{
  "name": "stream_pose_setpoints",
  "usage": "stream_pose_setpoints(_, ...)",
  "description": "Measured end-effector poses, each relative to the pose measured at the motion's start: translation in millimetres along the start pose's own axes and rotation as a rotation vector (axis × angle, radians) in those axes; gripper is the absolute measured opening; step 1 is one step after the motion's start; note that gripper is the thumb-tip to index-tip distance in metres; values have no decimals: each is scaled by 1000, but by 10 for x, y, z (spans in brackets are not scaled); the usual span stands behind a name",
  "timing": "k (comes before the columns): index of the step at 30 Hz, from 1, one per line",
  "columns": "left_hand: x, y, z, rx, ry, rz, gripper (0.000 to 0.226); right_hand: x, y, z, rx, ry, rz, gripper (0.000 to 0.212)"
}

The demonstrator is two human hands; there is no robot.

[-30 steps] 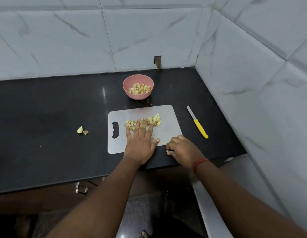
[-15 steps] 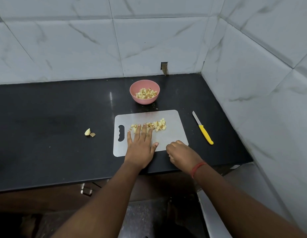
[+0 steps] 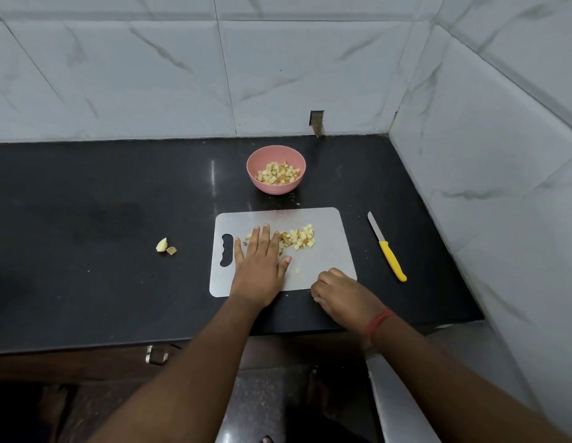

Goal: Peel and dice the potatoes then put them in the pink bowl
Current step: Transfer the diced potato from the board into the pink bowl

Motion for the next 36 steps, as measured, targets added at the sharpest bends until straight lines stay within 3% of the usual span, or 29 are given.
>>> stream_pose_setpoints(5,15,17,58,22,-15,15,73,45,-39,-78,-3,-39,28,6)
stream_pose_setpoints(11,26,7,80,39,-20,23,80,47,-37,-141,130,148,-26,9)
stream_pose_setpoints(18,-58,97,45,77,-11,61,78,-391,398,37,449,522,284,9)
stream_pose_setpoints(24,-290,549,-58,28,18,147,65,-907,1486,530,516,644,444,15)
stream_pose_setpoints(29,-347,855,-113,-64,78,118,66,-995,2169,869,481,493,330,13)
stream_pose_setpoints(36,-316,1055,-100,-112,66,130,74,-857,2433,1136,367,321,150,15)
Point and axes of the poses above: each hand's wrist, its own y-axis towards the middle knuckle, its own x-axis out of the palm, z = x × y, the point moved 3 cm from there along y, towards the middle knuckle, and after that the axes turned 5 degrees about y, right-handed, at the moved point
